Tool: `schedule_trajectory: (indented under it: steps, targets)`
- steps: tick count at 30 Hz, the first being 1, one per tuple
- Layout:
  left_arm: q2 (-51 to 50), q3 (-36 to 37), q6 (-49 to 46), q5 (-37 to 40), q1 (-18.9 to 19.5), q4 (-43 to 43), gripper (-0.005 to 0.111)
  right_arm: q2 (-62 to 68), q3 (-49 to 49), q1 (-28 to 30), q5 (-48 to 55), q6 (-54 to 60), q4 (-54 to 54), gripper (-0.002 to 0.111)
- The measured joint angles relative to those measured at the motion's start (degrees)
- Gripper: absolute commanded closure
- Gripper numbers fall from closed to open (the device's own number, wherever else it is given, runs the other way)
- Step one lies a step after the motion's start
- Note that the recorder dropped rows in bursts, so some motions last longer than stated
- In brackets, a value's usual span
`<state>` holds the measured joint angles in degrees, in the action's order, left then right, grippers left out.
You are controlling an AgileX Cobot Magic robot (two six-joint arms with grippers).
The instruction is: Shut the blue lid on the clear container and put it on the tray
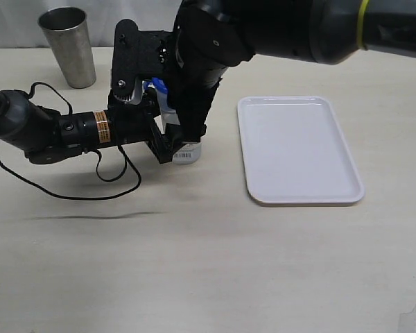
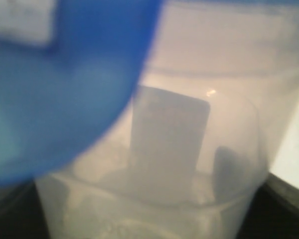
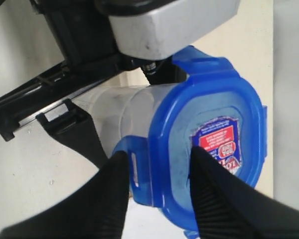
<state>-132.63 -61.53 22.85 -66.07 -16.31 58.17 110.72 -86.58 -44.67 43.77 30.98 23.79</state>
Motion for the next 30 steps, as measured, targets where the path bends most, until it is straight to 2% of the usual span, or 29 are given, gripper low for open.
schedule_trajectory:
  steps: [9, 16, 30]
  targets:
    - [0.00, -0.08, 0.22, 0.13, 0.00, 0.00, 0.107, 0.27, -0.11, -0.11, -0.33, 0.82, 0.80, 0.086]
    - [0.00, -0.08, 0.01, 0.13, 0.00, 0.00, 0.107, -0.13, -0.11, -0.11, -0.09, 0.96, -0.70, 0.059]
    - [0.00, -0.08, -0.64, -1.29, 0.95, 3.02, 0.107, -5.39, -2.77, 1.05, 5.20, -3.12, -14.85, 0.058]
